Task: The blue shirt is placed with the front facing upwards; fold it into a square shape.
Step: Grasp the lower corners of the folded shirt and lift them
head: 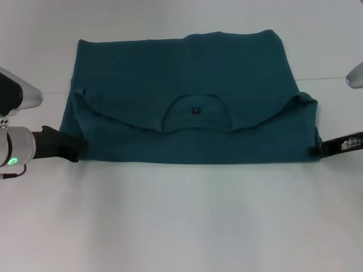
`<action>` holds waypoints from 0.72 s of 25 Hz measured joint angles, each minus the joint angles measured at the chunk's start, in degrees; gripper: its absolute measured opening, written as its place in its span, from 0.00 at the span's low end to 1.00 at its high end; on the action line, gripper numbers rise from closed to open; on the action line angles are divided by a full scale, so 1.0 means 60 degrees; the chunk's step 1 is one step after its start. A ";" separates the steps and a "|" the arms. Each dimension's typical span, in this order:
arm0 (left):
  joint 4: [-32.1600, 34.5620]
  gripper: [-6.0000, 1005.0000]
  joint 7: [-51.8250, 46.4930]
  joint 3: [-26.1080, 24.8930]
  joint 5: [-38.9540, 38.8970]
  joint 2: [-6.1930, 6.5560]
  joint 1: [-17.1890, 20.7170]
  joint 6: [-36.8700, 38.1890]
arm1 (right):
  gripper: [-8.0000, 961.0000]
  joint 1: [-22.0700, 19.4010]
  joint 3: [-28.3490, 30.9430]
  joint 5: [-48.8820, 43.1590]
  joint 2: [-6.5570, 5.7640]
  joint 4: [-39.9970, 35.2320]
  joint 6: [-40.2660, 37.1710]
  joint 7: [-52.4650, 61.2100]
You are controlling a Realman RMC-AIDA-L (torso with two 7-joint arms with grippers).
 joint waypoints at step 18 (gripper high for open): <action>0.0011 0.01 0.0002 -0.0001 0.0000 -0.0023 0.0032 0.0150 | 0.02 -0.0440 0.0076 0.0067 0.0077 -0.1124 -0.0906 -0.0127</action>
